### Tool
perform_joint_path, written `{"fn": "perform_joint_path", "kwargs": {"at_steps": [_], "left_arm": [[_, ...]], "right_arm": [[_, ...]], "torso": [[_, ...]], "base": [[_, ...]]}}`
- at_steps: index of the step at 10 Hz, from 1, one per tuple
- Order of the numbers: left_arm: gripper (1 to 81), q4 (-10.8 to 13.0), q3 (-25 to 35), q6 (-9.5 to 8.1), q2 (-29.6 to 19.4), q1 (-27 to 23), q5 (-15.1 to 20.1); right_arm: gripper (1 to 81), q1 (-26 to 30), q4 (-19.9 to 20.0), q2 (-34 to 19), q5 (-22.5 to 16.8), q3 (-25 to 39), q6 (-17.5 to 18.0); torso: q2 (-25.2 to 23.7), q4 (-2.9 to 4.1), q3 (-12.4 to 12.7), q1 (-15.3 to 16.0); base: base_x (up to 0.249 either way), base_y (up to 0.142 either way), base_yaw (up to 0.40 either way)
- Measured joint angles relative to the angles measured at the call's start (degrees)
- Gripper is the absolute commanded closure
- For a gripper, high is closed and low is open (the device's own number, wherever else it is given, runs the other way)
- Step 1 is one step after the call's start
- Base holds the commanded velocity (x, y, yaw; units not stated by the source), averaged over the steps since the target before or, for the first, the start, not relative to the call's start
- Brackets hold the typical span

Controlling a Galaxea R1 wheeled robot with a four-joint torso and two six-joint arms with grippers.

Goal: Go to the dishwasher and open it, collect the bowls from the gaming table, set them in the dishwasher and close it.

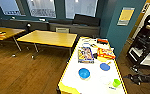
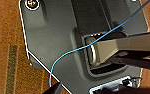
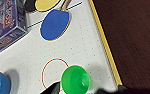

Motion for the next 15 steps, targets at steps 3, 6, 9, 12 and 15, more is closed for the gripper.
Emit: {"fn": "perform_joint_path", "kwargs": {"at_steps": [3,6,9,12,15], "left_arm": [[1.0,-0.02,0.00,0.00,0.02,-0.02,-0.02],[1.0,-0.02,0.00,-0.02,0.02,-0.20,0.11],[1.0,-0.16,-0.04,0.00,0.02,-0.30,0.20],[1.0,-0.17,-0.04,0.00,0.02,-0.33,0.20],[1.0,-0.20,-0.04,0.00,0.02,-0.30,0.22]], "right_arm": [[1.0,0.50,1.76,2.12,0.12,-3.84,0.85],[1.0,-0.34,1.97,6.11,0.72,-6.66,0.87],[1.0,-2.38,2.17,8.37,1.05,-9.76,0.91],[1.0,-1.68,2.19,8.37,1.06,-12.61,0.89],[1.0,-1.74,2.19,10.24,1.08,-13.87,0.89]], "torso": [[0.00,0.00,0.00,0.00],[0.00,0.00,0.00,0.00],[0.00,0.00,0.00,0.00],[0.02,0.00,0.00,0.00],[0.02,0.00,0.00,0.00]], "base": [[0.000,0.000,0.000],[0.000,0.000,0.000],[0.000,0.000,0.000],[0.000,0.000,0.000],[0.000,0.000,0.000]]}}
